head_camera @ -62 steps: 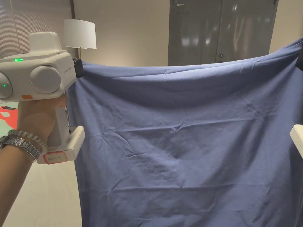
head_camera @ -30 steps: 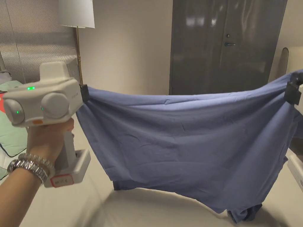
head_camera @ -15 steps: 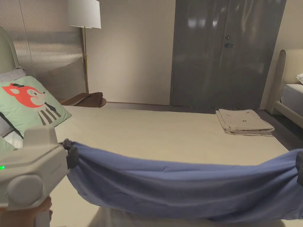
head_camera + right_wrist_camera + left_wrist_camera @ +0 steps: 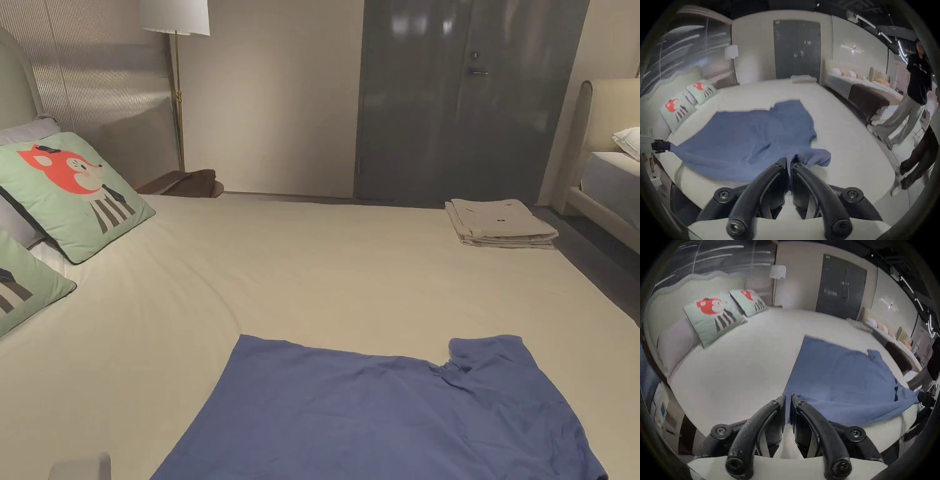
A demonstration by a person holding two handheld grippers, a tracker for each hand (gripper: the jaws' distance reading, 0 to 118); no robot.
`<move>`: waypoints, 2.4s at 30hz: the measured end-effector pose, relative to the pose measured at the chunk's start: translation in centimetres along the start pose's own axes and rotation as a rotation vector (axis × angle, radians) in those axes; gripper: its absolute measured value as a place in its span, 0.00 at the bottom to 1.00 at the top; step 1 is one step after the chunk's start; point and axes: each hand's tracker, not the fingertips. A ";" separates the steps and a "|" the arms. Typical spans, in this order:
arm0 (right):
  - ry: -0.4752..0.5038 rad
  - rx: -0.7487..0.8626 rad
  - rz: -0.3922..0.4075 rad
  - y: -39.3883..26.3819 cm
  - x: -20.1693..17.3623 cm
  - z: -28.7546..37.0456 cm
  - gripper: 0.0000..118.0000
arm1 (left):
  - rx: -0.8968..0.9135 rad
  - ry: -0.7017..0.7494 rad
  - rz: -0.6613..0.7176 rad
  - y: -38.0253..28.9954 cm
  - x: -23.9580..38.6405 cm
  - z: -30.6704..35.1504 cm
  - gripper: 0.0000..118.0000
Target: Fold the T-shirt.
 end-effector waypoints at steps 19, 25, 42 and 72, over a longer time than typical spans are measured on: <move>-0.033 -0.281 -0.012 -5.6 1.4 -3.1 0.16 | -0.211 0.044 -0.050 -4.4 -2.1 -5.0 0.16; 0.006 -0.125 -0.031 -3.4 1.3 -0.8 0.65 | -0.042 -0.033 -0.023 -2.5 -1.0 -2.1 0.94; -0.105 0.573 -0.038 7.6 -4.0 4.1 0.00 | 0.627 -0.022 -0.020 7.1 4.6 7.5 0.05; -0.082 0.353 -0.038 2.1 -3.1 -0.4 0.00 | -0.124 -0.046 -0.172 -6.2 -3.3 -2.4 0.90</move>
